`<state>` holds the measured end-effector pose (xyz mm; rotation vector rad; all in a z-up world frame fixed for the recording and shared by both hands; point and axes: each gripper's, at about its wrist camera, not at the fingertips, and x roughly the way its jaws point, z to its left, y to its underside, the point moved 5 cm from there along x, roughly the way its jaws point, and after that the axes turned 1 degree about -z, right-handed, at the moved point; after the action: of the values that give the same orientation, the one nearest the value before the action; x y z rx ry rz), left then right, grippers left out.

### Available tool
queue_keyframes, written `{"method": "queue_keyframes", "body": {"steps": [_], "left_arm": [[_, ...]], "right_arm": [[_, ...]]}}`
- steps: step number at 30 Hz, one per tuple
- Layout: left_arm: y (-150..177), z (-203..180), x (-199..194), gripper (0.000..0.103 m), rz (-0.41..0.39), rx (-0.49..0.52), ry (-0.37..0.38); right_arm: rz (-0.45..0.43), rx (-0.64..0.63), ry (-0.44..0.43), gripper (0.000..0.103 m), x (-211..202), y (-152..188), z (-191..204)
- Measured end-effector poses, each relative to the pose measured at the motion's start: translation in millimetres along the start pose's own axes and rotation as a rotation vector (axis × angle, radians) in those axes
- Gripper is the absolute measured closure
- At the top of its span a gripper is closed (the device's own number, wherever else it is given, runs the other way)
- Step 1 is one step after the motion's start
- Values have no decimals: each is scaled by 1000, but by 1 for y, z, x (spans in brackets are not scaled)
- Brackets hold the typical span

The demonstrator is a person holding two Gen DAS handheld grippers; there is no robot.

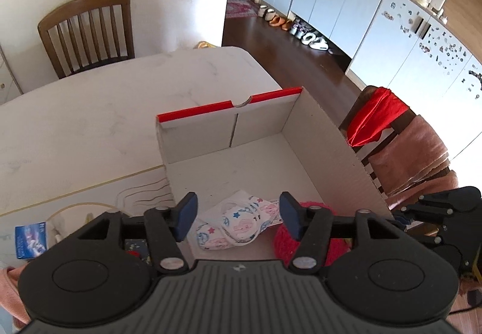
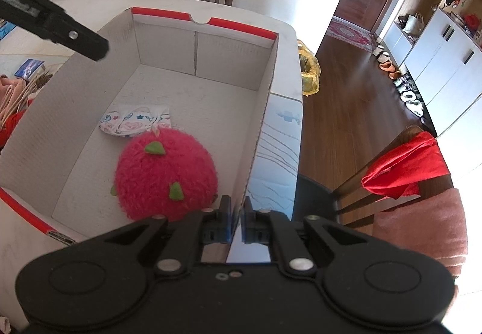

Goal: Organize objects
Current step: 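Move the left gripper back to the pink towel on the table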

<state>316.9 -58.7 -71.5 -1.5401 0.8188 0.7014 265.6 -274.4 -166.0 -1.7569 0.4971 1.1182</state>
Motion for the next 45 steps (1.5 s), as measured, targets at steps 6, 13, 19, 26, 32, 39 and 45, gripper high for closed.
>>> {"method": "queue_keyframes", "body": {"steps": [6,13,19,26,32,39,45], "left_arm": [[11,10,-20,19,-30,3,-31],[31,51,-44,3,-34,-93,-57],[55,109,-64,1,-35,-215,-132],[96,183,-67,1,8,-355,-262],[130,226,-51,1,70,-436,-324],[159,251,-27,1,130,-497,-360],[176,260,-15,1,176,-528,-379]], "right_arm": [[3,-7,2,97,0,-2,-1],[5,-13,8,97,0,-2,-2],[6,-19,17,97,1,-2,-1],[8,-20,24,97,1,-1,1],[9,-23,32,97,1,-1,1],[12,-26,37,96,1,-1,2],[12,-24,36,96,1,-1,2]]}}
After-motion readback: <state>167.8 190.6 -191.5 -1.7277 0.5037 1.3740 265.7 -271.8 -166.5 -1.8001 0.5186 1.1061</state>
